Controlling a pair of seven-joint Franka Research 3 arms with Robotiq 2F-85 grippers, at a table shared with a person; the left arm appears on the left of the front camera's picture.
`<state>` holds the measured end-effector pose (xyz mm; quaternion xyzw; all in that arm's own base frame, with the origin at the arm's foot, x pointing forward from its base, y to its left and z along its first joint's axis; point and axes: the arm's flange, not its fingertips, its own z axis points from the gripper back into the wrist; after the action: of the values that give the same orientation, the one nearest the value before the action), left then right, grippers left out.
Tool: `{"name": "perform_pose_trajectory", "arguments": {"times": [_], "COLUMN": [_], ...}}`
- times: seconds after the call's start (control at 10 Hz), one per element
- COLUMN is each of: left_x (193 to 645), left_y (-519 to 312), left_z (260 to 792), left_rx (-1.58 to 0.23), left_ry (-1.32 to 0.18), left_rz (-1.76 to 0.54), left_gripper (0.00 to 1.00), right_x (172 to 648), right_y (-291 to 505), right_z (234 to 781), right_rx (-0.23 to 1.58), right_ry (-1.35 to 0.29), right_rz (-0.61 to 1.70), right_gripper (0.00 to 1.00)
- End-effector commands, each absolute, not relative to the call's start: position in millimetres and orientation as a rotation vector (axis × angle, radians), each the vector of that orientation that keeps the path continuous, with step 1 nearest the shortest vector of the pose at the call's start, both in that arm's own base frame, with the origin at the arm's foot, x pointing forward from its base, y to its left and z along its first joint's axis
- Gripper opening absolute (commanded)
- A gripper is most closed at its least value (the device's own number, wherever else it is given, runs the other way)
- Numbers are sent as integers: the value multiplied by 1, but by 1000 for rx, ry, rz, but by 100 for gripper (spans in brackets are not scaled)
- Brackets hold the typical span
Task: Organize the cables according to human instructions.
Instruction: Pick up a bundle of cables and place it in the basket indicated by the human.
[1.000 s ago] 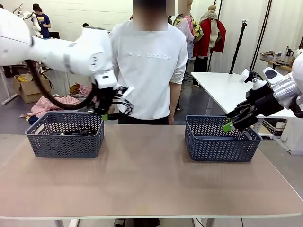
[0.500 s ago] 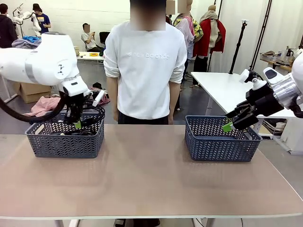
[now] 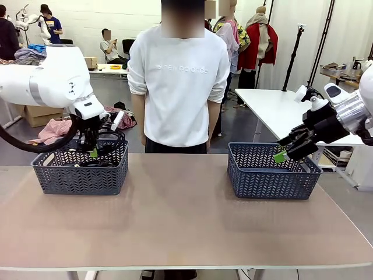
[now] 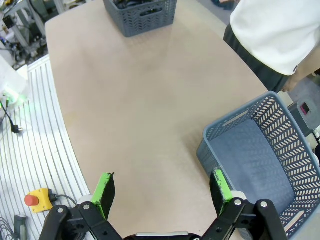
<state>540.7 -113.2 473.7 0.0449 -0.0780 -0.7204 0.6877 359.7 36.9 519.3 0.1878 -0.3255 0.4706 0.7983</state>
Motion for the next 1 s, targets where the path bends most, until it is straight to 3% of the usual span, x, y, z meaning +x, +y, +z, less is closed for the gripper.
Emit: {"name": "perform_pose_trajectory", "arguments": {"times": [0.0,0.7,0.8,0.9], "left_x": [558,583,583,583], "left_y": [-108,-83,-81,-77], "left_z": [472,438,437,438], "left_rx": [99,55,39,35], "left_ry": [-185,-142,-140,-148], "left_rz": [-1583,-1512,-1511,-1489], "left_gripper": [0,0,33,33], "right_x": [362,362,362,362], "right_y": [37,37,37,37], "right_z": [518,518,518,518], "right_rx": [430,430,430,430], "right_ry": [-727,-727,-727,-727], "right_rz": [1026,1026,1026,1026], "right_gripper": [100,100,100,100]}}
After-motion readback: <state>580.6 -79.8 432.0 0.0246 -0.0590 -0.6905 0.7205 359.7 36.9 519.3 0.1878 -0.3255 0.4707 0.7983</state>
